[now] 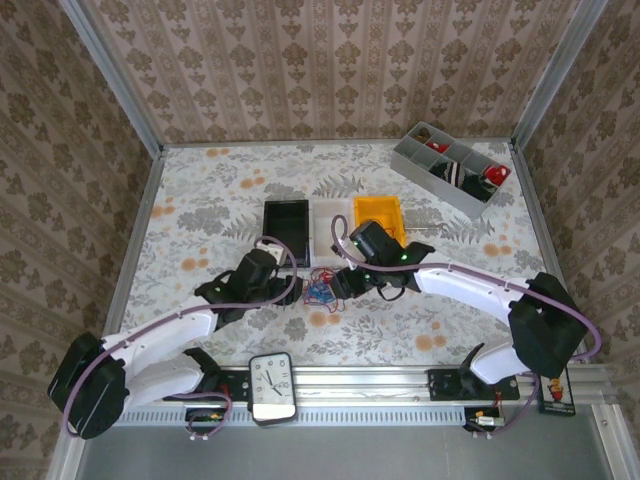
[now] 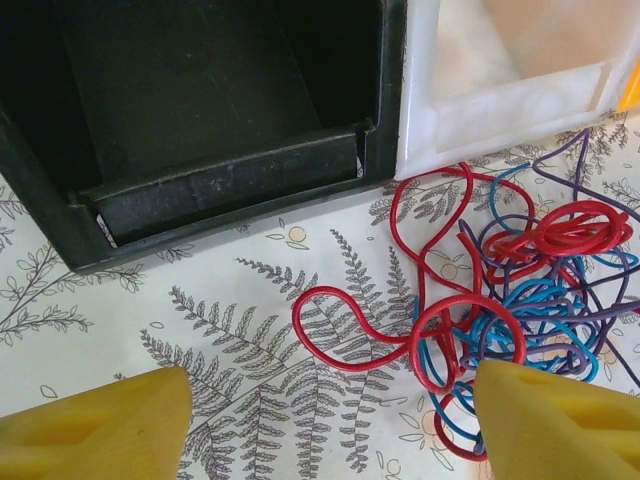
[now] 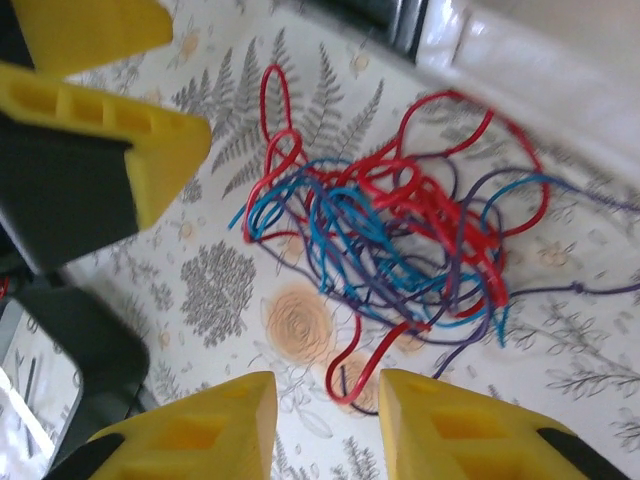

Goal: Untangle the cables

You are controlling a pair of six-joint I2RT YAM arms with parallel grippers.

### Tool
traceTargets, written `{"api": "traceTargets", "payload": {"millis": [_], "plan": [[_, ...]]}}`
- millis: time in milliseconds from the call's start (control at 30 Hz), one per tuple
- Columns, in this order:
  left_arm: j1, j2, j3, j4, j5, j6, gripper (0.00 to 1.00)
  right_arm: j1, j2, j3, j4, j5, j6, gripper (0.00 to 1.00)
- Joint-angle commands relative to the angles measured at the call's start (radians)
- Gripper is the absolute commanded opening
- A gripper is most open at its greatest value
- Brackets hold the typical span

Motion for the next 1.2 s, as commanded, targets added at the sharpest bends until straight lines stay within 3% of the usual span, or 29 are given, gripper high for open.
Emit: {"api": "traceTargets", "payload": {"millis": [0,500,567,733,967,1100,1167], "plan": [[0.003,0.017,0.016,-0.005,0.024,-0.010,0.73,0.006,0.043,-0.008,-0.025,-0.103,-0.037,0.31],[-0.037,0.081,0.087,-0.041,0.003,0.004,0.74,0.005,0.152,0.006,0.004,-0.084,-0.038,0.35],[-0.046,0.090,0.096,-0.046,-0.002,0.007,0.75,0.005,0.176,0.023,0.001,-0.086,-0.044,0.32],[-0.054,0.117,0.129,-0.043,0.004,0.034,0.76,-0.006,0.159,0.022,0.024,-0.072,-0.049,0.10],[-0.060,0.237,0.234,-0.035,0.059,0.170,0.76,-0.056,0.032,-0.077,0.042,-0.151,-0.036,0.05],[-0.065,0.327,0.300,-0.033,0.114,0.239,0.69,-0.071,0.014,-0.106,0.042,-0.168,-0.016,0.05],[-0.066,0.370,0.326,-0.035,0.156,0.264,0.55,-0.079,0.011,-0.110,0.037,-0.164,-0.007,0.05]]}}
